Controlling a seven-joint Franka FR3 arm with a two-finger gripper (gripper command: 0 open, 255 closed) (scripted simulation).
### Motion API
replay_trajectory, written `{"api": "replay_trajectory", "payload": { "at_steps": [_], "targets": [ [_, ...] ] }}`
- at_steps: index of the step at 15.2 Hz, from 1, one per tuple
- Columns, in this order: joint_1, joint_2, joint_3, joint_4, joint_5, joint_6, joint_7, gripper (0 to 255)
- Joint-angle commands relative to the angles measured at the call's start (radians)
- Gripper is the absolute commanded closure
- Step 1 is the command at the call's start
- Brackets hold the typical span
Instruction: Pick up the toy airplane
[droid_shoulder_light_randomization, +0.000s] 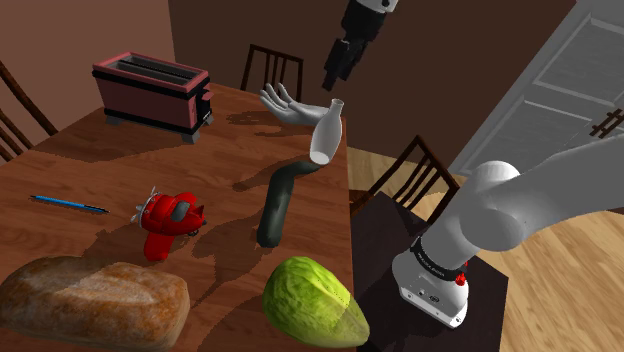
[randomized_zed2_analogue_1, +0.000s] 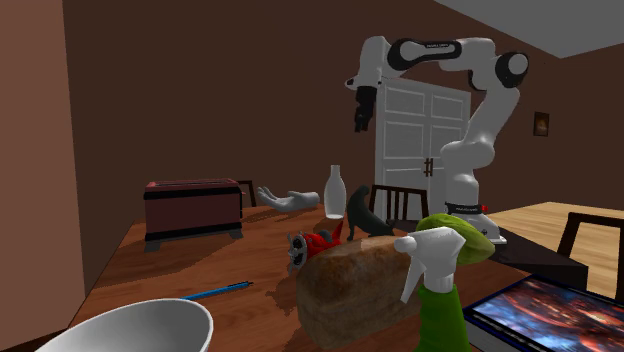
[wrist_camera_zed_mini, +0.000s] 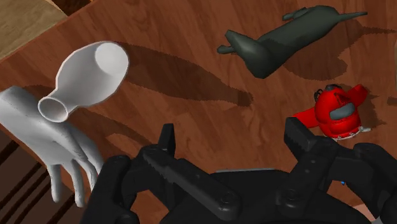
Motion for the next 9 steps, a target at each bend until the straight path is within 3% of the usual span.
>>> {"api": "replay_trajectory", "payload": {
  "at_steps": [1,9],
  "targets": [
    [0.013,0.055,0.027,0.015,0.001,0.028,0.013,0],
    [0.061,0.291,0.136,0.104,-0.022,0.124,0.081,0]
  ]
}}
